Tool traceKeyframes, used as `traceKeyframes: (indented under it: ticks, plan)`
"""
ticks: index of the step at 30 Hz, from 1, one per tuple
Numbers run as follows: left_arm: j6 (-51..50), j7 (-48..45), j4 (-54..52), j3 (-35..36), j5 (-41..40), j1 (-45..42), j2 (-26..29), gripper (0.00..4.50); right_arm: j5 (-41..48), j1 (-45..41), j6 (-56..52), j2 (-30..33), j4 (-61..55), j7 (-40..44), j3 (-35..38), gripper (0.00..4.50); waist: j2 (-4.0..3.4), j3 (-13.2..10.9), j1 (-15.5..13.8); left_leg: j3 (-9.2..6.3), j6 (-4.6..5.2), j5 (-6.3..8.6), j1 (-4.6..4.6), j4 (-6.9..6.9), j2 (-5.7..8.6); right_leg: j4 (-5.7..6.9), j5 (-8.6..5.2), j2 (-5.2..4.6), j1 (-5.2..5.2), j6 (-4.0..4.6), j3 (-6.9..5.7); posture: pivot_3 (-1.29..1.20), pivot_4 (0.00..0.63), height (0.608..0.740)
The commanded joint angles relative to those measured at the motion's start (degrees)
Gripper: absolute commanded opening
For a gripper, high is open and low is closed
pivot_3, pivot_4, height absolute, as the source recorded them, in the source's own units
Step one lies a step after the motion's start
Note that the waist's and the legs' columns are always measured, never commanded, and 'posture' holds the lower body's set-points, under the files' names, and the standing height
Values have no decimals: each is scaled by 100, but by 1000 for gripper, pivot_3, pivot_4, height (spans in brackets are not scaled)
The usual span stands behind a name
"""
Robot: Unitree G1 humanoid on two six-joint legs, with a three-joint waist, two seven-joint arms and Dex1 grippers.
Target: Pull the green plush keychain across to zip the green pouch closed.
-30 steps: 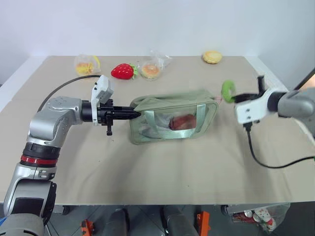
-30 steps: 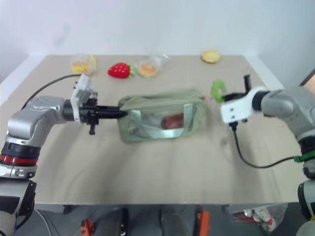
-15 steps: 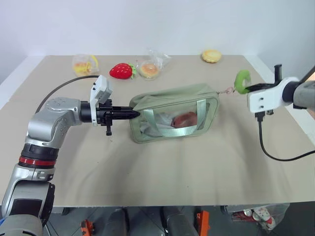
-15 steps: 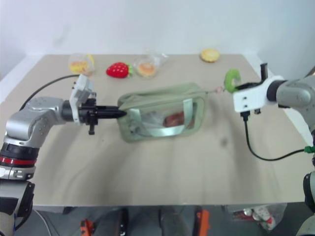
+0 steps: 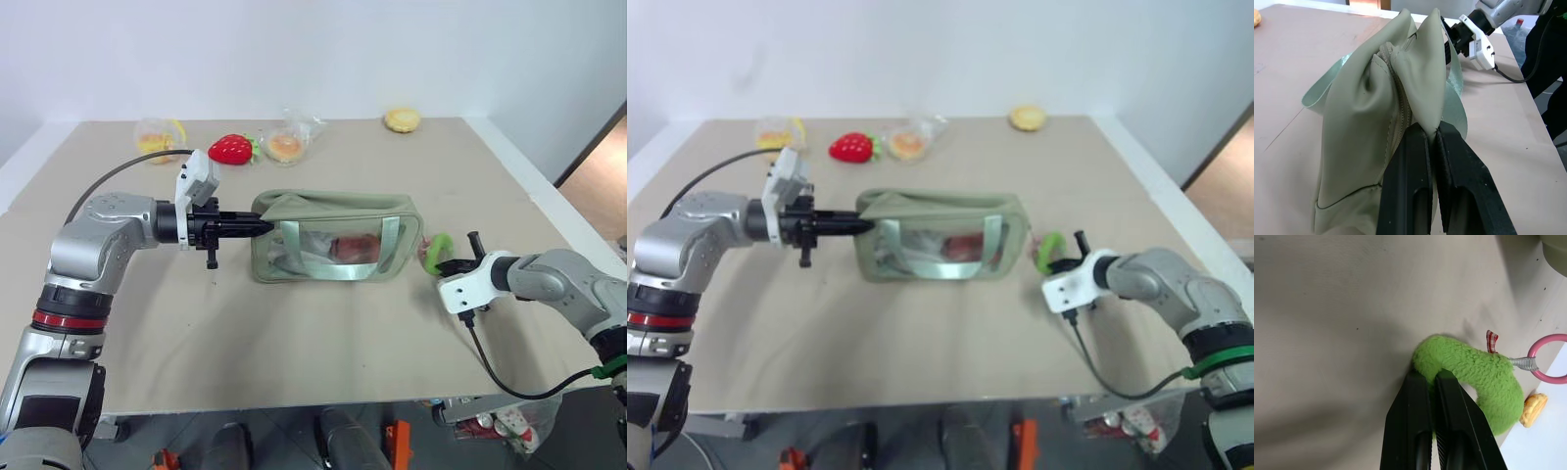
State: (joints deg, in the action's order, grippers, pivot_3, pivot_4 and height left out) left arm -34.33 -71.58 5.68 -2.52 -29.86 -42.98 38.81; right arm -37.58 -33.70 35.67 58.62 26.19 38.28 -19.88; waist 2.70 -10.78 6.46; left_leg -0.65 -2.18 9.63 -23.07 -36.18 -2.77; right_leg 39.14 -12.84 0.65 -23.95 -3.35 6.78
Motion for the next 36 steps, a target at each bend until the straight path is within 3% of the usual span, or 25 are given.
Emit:
traceKeyframes:
  ticks: [1, 6, 11, 19, 27, 30, 31, 36]
  plan:
    - [-45, 36, -111, 188, -73, -36, 72, 0, -114, -25, 162, -145, 266, 62, -231, 16, 7, 3, 25, 0, 0, 0, 0, 0, 0, -1, 0, 0, 2, 0, 1, 0, 150, 740]
    - [-63, 134, -129, 244, -90, 32, 48, 0, 1398, -69, -368, -222, -44, 1113, 299, 16, 10, 1, 49, 4, 0, 0, -1, -2, 1, -6, 0, -2, 6, 0, 7, 0, 150, 740]
    - [-75, 204, -145, 249, -141, 51, -54, 0, 3167, 521, -1955, -52, -2057, 2862, 482, 16, -2, -10, 34, -5, 0, 0, -6, 26, 4, -6, -6, 1, 3, 1, 7, 0, 150, 740]
    - [-92, 297, -163, 257, -162, 71, -180, 0, 3149, 879, -2808, -179, -3302, 3260, 312, 16, -2, -10, -72, -14, -14, 10, -24, 49, 5, -7, -37, 0, -17, 12, -8, 0, 150, 740]
    - [-115, 455, -175, 333, -169, 138, -203, 0, 3062, 772, -2977, 58, -2798, 3345, 629, 16, -2, -10, -72, -13, -16, 11, -25, 54, 5, -7, -40, -1, -22, 15, -10, 0, 150, 740]
    - [-167, 633, -126, 429, -165, 197, -223, 0, 3619, 624, -3741, 39, -2650, 3471, 1009, 900, -3, -11, -70, -9, -16, 10, -25, 54, 5, -8, -39, -3, -24, 15, -9, 0, 150, 740]
    - [-229, 654, -108, 461, -201, 212, -215, 748, 3739, 583, -3895, 28, -2613, 3452, 1130, 1148, -3, -12, -70, -10, -16, 10, -25, 54, 5, -7, -39, -3, -24, 15, -9, 0, 150, 740]
    - [-546, 644, -263, 682, -480, 366, -50, 2421, 4121, 534, -4588, 265, -2268, 3474, 1699, 2979, -4, -14, -72, -11, -15, 10, -28, 57, 5, -7, -40, -3, -26, 15, -10, 0, 150, 740]
